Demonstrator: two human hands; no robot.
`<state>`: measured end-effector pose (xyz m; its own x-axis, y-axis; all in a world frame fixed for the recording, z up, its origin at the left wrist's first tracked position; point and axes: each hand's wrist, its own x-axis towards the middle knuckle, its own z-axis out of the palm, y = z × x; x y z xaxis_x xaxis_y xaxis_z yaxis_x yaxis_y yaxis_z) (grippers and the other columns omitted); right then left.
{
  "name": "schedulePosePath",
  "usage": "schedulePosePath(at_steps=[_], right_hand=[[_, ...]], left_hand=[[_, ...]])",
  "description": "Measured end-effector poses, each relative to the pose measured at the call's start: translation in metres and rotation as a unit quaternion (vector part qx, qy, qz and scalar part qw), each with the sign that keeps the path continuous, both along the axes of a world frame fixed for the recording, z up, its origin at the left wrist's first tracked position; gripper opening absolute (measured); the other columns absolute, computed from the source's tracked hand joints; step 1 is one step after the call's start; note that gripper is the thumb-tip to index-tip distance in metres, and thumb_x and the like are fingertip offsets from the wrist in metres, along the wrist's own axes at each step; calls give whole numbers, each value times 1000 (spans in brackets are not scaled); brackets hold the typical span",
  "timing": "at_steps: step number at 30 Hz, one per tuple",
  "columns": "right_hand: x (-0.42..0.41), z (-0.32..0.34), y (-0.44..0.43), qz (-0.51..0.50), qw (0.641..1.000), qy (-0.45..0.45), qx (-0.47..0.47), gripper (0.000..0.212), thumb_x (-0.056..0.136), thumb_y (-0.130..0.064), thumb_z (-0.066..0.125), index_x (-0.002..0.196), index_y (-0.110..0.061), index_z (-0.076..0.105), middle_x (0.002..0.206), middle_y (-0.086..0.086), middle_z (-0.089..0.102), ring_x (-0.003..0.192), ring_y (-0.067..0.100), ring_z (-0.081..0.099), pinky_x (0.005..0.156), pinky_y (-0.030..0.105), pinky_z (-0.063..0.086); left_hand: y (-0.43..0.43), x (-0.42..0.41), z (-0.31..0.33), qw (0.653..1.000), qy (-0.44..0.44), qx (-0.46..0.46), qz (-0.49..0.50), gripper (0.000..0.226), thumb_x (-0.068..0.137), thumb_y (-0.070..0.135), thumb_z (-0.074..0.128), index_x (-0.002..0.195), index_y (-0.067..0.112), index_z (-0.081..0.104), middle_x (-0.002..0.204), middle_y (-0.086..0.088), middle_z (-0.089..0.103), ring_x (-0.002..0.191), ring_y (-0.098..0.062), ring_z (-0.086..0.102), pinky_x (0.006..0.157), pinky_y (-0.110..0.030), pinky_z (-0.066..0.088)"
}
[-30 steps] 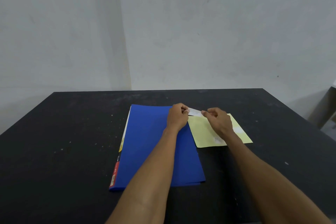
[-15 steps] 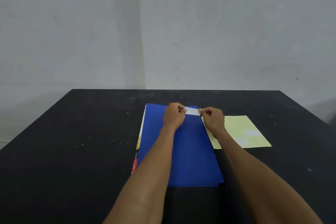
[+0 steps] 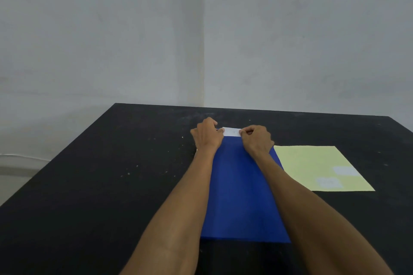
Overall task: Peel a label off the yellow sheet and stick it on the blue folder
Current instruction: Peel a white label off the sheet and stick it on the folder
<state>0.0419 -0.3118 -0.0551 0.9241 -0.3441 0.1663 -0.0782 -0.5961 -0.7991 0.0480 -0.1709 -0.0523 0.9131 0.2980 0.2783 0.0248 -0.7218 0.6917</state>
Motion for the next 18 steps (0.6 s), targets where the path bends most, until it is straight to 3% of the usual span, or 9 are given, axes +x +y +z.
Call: schedulePosePath(at_steps=[8, 9, 14, 18], right_hand=[[17, -2, 34, 18, 999, -11, 28, 7, 83, -26, 72, 77, -25, 74, 86, -4, 76, 92, 18, 66, 97, 50, 47], [18, -3, 37, 18, 999, -7, 33, 3, 82, -27, 73, 81, -25, 74, 88, -4, 76, 94, 19, 66, 98, 49, 46], [23, -7, 49, 2, 999, 3, 46, 26, 79, -29, 75, 102, -23, 64, 100, -2, 73, 103, 19, 63, 102, 41, 40], [29, -9, 55, -17, 999, -4, 49, 29, 76, -29, 78, 101, -22, 64, 98, 0, 73, 102, 21, 64, 101, 44, 43]], left_hand=[[32, 8, 3, 999, 7, 28, 45, 11, 85, 25, 72, 93, 18, 69, 100, 1, 72, 99, -20, 64, 88, -30, 29], [34, 9, 2, 998, 9, 31, 48, 7, 85, 23, 72, 89, 18, 69, 96, 1, 72, 96, -20, 64, 86, -30, 29], [40, 16, -5, 997, 7, 53, 60, 9, 85, 19, 70, 77, 19, 65, 79, 3, 65, 82, -17, 62, 82, -28, 26], [43, 25, -7, 994, -5, 86, 67, 9, 85, 20, 69, 94, 17, 69, 93, 1, 70, 92, -19, 63, 87, -30, 31]])
